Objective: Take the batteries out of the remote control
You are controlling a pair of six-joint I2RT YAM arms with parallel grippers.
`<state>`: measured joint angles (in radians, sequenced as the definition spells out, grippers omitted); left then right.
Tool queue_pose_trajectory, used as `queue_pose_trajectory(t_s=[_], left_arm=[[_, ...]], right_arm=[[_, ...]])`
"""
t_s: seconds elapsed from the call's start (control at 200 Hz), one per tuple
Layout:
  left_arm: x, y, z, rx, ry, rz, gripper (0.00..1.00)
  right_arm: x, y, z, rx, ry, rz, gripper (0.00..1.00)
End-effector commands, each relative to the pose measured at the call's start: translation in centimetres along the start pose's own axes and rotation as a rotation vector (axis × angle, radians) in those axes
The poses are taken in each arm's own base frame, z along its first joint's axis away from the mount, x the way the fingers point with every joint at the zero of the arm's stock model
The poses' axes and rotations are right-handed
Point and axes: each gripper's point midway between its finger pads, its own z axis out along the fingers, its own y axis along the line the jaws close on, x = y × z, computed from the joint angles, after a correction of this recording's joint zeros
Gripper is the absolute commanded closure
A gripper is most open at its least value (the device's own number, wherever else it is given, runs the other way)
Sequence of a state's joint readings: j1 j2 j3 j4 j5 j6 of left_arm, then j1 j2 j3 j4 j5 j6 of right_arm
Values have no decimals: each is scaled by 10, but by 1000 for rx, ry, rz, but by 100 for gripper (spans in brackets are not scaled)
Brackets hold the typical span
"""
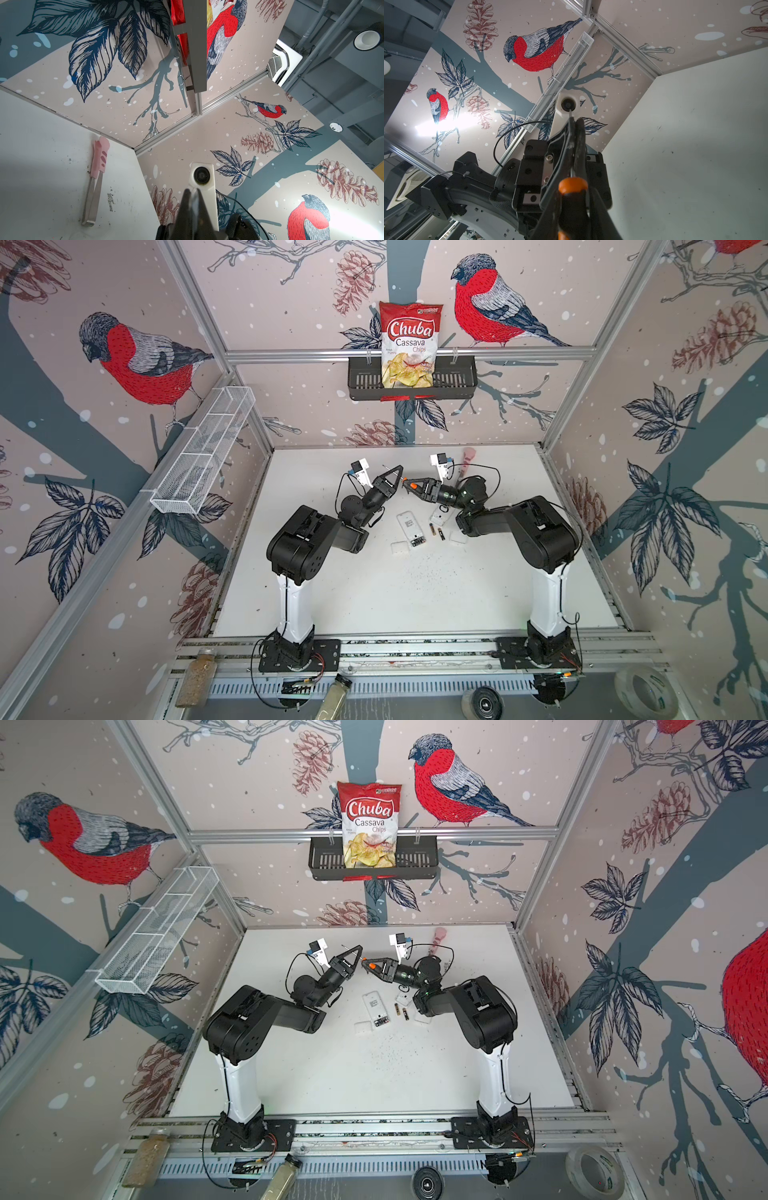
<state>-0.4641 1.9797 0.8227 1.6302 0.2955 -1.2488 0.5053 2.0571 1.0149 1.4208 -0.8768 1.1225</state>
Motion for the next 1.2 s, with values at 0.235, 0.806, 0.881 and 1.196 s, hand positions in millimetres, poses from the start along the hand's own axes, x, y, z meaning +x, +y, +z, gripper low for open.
queue_pose_trajectory(t_s=[0.235,0.806,0.881,1.196], left_arm=[[-6,-42,-7,162,-18,87,100],[5,-47,-15,162,16,145,19],[5,-49,-20,155,12,170,2],[9,-24,-46,-27,78,298,2]], right_arm=[[-13,6,-6,17,-49,-57,72],[-14,0,-17,113,-52,-50,90],[-17,-3,-27,152,-56,-39,91],[1,-20,-99,511,25,-23,93]])
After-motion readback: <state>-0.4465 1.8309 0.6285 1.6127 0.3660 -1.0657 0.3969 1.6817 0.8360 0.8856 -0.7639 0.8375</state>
